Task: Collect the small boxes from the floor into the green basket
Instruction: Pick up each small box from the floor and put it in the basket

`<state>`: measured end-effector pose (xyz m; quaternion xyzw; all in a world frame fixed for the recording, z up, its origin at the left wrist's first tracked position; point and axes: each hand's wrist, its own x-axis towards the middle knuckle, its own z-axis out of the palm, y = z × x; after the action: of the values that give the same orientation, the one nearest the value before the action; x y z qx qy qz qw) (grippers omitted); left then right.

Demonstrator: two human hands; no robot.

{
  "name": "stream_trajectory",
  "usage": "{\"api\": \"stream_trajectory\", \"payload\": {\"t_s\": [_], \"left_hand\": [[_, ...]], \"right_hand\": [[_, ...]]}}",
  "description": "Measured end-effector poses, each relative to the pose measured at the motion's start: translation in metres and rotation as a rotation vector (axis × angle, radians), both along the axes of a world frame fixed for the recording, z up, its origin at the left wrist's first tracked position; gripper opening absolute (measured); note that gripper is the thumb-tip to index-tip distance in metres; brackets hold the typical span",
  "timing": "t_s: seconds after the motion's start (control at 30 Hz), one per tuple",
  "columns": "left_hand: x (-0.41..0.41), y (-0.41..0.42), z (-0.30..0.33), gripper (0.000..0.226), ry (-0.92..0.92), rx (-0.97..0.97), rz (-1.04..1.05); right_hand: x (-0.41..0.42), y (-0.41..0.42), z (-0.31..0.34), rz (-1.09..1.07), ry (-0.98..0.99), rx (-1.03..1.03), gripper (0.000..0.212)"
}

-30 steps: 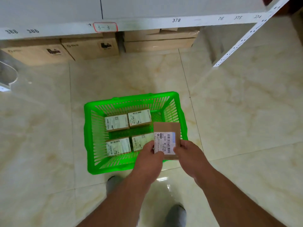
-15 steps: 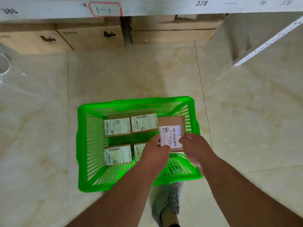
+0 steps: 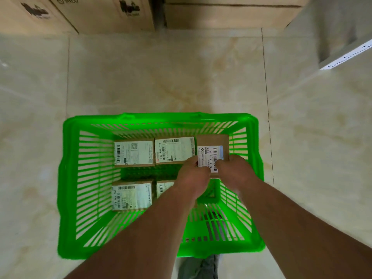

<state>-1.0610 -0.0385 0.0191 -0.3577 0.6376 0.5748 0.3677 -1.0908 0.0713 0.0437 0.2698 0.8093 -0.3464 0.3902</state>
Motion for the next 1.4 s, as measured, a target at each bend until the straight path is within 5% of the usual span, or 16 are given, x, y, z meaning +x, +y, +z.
{"api": "stream_trajectory", "payload": {"t_s": [0.43, 0.8, 1.13, 1.4], "left_hand": [[0.028, -0.015, 0.047, 0.068, -0.040, -0.029, -0.011], [0.053, -0.027, 0.085, 0.061, -0.068, -0.089, -0.075], [0.039, -0.027, 0.033, 0.061, -0.097, -0.066, -0.052], [0.027, -0.026, 0.011, 0.061, -0.075, -0.058, 0.006]], "right_hand": [[0.029, -0.003, 0.026, -0.005, 0.011, -0.044, 0.041], [0.056, -0.011, 0.032, -0.011, 0.026, -0.047, 0.042], [0.018, -0.021, -0.040, 0.423, 0.175, 0.098, 0.037], [-0.008, -0.020, -0.065, 0.575, -0.052, 0.097, 0.040]]}}
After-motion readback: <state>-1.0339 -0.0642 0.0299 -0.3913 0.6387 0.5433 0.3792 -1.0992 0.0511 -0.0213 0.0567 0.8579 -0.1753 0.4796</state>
